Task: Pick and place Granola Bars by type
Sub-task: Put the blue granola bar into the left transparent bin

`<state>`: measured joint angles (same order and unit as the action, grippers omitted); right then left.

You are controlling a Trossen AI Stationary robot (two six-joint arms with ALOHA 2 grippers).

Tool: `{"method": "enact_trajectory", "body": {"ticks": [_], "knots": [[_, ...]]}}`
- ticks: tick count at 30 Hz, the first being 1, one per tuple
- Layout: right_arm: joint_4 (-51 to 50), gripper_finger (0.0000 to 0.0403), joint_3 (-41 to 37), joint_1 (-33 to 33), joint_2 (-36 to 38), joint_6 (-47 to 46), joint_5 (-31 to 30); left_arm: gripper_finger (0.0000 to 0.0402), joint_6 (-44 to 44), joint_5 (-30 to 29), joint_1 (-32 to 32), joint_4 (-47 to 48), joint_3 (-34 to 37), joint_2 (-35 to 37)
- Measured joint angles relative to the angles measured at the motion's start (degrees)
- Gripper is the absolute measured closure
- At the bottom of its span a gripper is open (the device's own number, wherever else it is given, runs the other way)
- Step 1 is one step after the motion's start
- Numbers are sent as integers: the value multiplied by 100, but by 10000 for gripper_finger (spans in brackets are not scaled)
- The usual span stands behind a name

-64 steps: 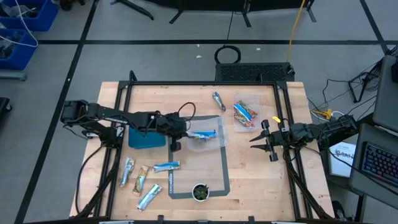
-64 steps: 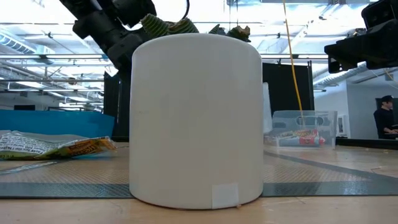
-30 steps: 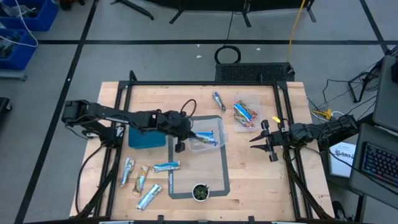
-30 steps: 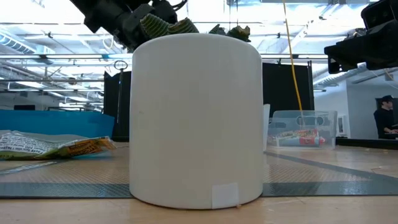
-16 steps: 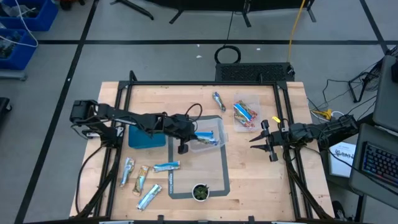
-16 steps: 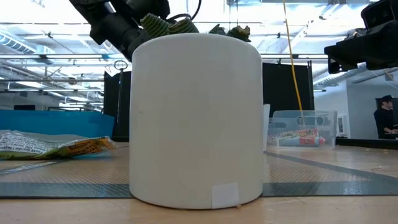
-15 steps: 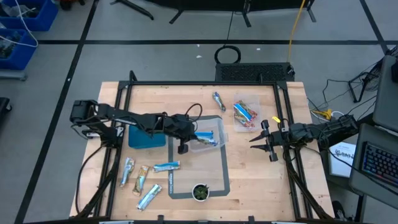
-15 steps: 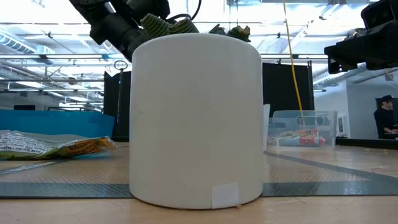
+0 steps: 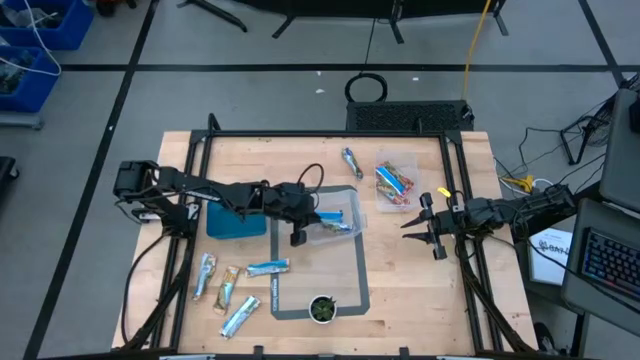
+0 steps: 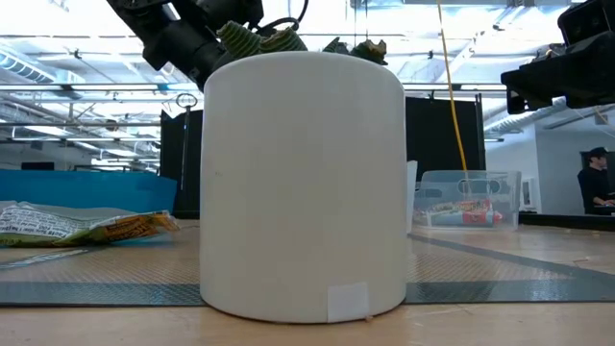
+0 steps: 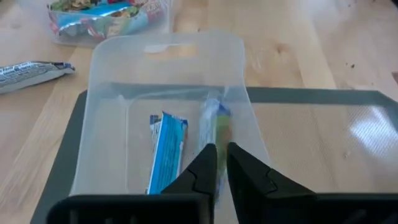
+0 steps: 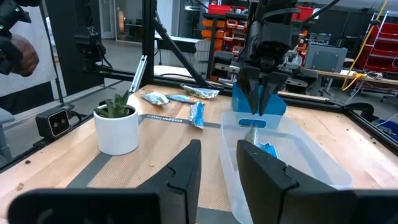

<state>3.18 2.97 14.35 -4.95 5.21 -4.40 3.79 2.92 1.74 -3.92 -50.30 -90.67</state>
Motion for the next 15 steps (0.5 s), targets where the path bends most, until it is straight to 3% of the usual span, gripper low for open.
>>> {"method": "enact_trajectory", "body": {"ticks": [10, 15], "knots": [[0, 308, 0, 0, 0, -1, 0, 314, 135, -142, 22, -336, 0, 48], [0, 309, -1, 2, 0, -2, 0, 300, -19, -116, 207, -568, 51, 712]]}}
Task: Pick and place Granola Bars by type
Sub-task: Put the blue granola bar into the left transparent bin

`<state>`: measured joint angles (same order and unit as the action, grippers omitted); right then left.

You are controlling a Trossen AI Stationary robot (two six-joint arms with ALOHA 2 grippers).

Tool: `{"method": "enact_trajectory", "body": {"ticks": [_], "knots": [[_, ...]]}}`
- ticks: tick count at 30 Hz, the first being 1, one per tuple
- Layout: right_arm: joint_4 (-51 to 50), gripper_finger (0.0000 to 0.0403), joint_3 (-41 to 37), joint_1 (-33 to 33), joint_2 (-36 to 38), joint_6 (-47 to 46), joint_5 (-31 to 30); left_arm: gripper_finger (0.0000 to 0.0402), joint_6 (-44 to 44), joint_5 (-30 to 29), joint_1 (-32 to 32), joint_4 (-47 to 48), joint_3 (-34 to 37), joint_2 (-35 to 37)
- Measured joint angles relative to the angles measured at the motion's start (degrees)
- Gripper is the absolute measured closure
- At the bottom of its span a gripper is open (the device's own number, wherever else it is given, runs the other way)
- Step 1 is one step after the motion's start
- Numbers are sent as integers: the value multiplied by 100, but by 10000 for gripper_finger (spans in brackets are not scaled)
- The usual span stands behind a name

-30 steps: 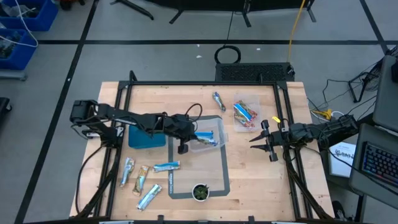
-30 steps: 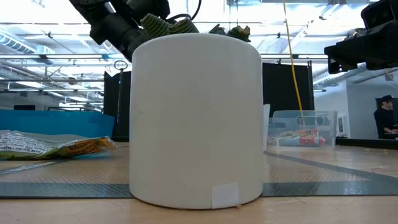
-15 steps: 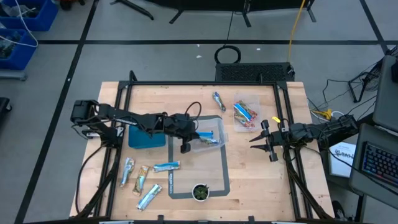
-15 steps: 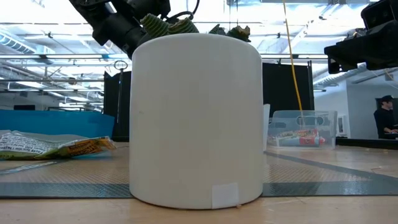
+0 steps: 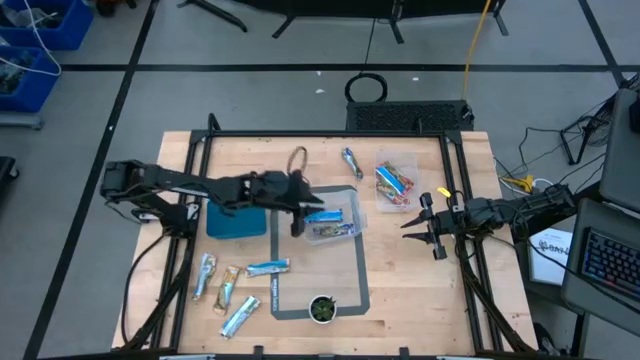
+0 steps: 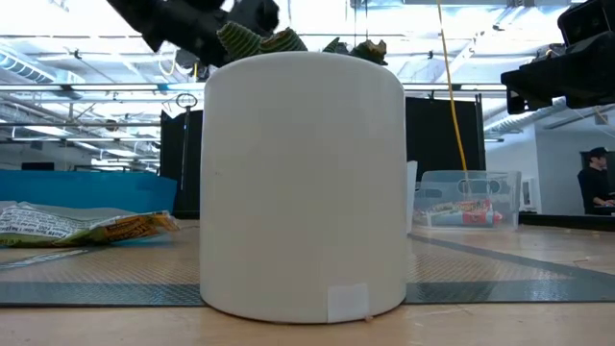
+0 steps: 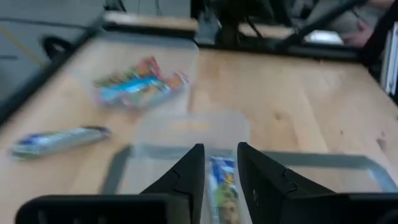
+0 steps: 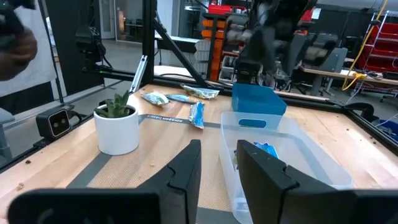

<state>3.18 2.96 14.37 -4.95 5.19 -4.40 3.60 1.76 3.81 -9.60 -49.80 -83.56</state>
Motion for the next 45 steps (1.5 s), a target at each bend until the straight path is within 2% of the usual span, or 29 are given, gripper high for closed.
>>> {"method": "enact_trajectory", "body": {"ticks": [3, 7, 15, 19, 24, 28, 36, 42, 45], "knots": [[-1, 309, 1, -2, 0, 2, 0, 299, -63, 285, 194, -376, 370, 531], [0, 307, 2, -2, -2, 0, 0, 298, 64, 666, 348, -1501, 1382, 1312], [1, 308, 1, -2, -2, 1, 0, 298, 319, 157, 309, -2824, 3275, 2929], [2, 308, 1, -2, -2, 0, 0, 298, 477, -83, 315, -2791, 3842, 3781], [-2, 309, 2, -1, -2, 0, 0, 298, 553, -95, 313, -2700, 4375, 4620], [-2, 307, 1, -2, -2, 1, 0, 298, 549, -381, 313, -2036, 4619, 5155], [74, 309, 2, -2, -2, -89, -64, 298, 474, -484, 313, -989, 4712, 5692], [731, 308, 0, -2, -2, -227, -151, 298, 388, -481, 313, -472, 4712, 6103], [1182, 309, 0, -2, 0, -732, -151, 298, 351, -475, 313, -213, 4712, 6316]]}}
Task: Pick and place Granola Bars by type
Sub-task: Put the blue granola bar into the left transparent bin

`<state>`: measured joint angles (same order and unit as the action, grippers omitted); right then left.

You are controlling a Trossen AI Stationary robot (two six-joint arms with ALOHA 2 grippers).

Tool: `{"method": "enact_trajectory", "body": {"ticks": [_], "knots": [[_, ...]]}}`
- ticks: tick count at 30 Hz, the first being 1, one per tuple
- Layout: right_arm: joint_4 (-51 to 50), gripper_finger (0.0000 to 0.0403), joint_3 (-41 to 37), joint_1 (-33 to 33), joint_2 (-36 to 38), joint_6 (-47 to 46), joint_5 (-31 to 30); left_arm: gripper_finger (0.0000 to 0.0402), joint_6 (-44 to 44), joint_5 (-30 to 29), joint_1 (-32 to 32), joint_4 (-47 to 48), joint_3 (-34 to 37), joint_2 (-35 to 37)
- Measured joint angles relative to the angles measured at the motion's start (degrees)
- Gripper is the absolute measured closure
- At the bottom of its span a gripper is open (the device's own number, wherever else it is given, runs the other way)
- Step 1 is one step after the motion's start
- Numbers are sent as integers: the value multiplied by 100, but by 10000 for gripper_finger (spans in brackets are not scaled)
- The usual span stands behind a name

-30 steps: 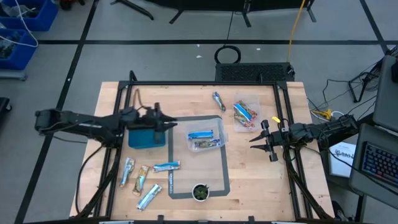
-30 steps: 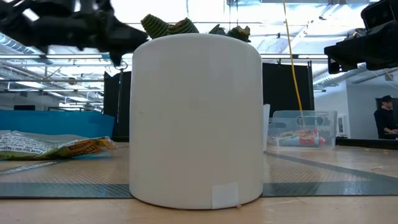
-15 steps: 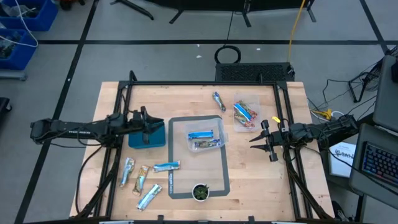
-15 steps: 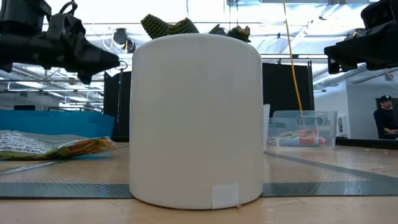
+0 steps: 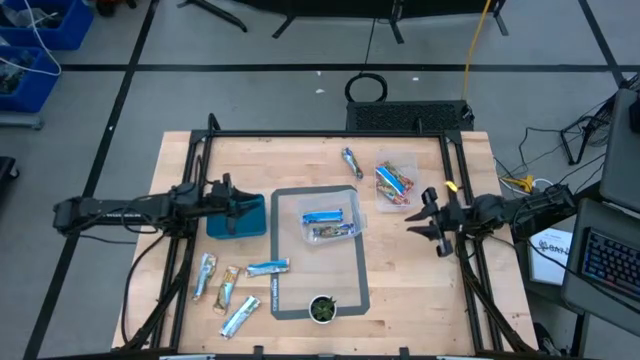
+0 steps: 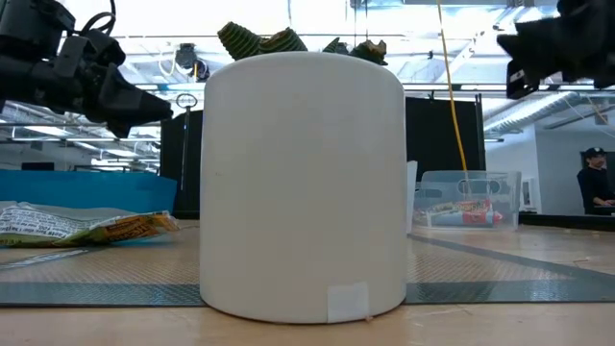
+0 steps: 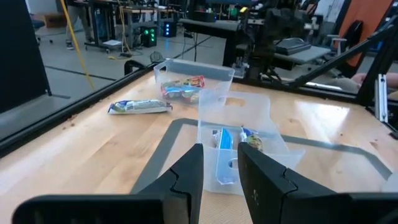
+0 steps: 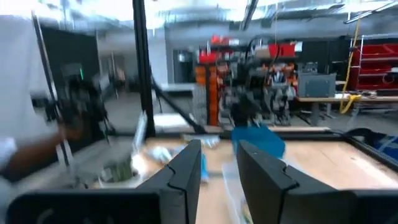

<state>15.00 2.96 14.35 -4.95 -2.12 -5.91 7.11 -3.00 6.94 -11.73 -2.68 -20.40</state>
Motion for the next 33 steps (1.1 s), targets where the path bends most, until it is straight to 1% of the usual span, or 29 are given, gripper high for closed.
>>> {"method": "enact_trajectory", "body": {"ticks": [5, 9, 15, 17, 18, 22, 23, 30, 33], "knots": [[295, 307, 0, 0, 0, -871, 0, 298, -44, 43, 0, 140, 0, 226], [541, 309, 0, 0, 2, -942, 10, 298, -82, 42, 0, 178, 0, 244], [569, 309, 0, 0, -9, -1092, 7, 298, -394, -7, 0, 177, 0, 242], [749, 309, 0, -2, -22, -950, -28, 298, -448, -6, 0, 175, 0, 242], [831, 309, 0, -2, -24, -832, -145, 298, -441, -5, 0, 175, 0, 242], [995, 308, 0, -4, -36, -380, -943, 298, -398, -5, 0, 170, 0, 242], [1067, 308, 0, -6, -37, -287, -1060, 298, -398, -5, 0, 170, 0, 242], [1547, 307, 0, -7, -37, 619, -1058, 298, -395, -3, 0, 164, 0, 242], [1631, 307, 0, -6, -37, 764, -1058, 298, -385, -3, 0, 164, 0, 242]]}}
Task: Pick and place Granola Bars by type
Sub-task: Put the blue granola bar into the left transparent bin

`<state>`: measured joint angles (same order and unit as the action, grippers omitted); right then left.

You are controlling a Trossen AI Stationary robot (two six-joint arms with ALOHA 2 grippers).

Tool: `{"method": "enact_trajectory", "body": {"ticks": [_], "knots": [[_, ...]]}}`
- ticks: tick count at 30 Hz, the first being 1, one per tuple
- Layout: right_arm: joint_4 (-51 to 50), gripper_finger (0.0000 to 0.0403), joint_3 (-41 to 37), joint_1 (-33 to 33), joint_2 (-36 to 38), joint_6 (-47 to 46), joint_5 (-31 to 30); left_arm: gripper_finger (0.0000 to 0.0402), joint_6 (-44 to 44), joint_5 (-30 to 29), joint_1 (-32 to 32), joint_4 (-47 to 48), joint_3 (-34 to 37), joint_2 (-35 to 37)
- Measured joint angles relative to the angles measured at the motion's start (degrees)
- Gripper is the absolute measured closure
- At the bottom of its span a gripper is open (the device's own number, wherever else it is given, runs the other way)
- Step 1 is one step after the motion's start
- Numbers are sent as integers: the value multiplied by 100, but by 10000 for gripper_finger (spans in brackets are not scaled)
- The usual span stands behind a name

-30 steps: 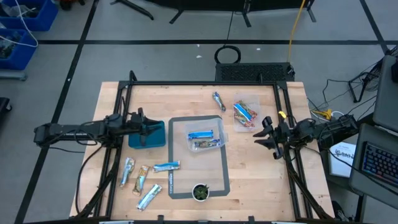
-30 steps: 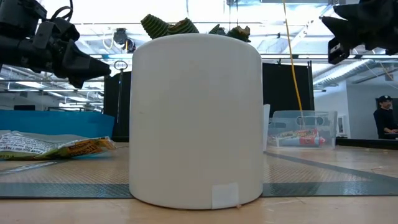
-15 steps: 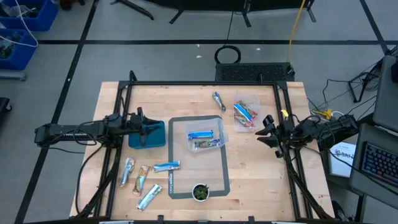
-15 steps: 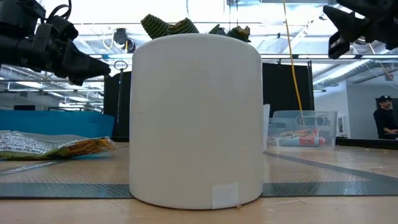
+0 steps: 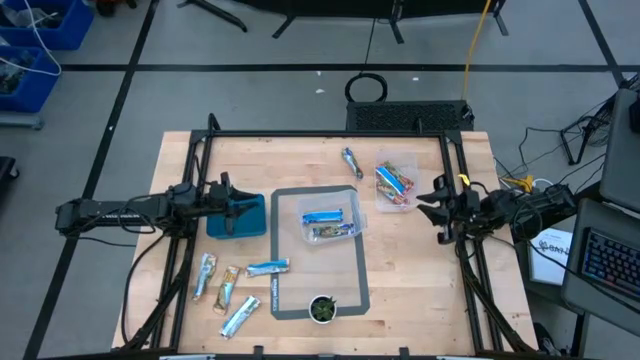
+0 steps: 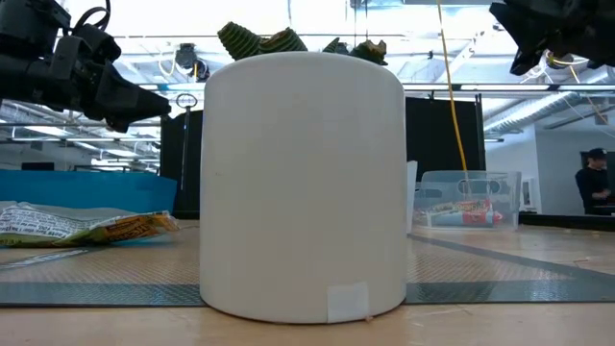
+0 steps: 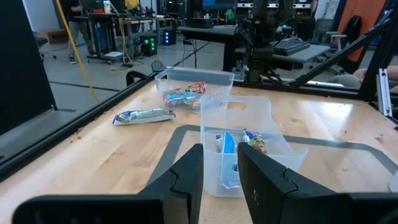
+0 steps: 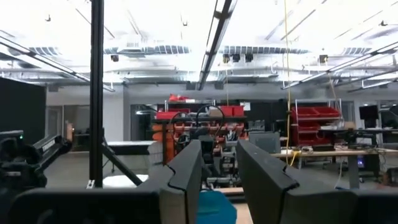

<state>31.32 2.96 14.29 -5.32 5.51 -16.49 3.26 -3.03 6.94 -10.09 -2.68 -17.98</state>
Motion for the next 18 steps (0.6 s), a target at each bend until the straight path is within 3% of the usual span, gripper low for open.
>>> {"method": "enact_trajectory", "body": {"ticks": [9, 14, 18], "knots": [[362, 307, 0, -2, -29, 339, -94, 298, 3, 0, 0, 0, 0, 0], [488, 307, 108, -164, -515, 282, -1385, 298, 1, 2, 0, 0, 0, 0], [12, 307, 608, -504, -1348, 88, -1879, 298, 0, 2, 0, 0, 0, 0]]}}
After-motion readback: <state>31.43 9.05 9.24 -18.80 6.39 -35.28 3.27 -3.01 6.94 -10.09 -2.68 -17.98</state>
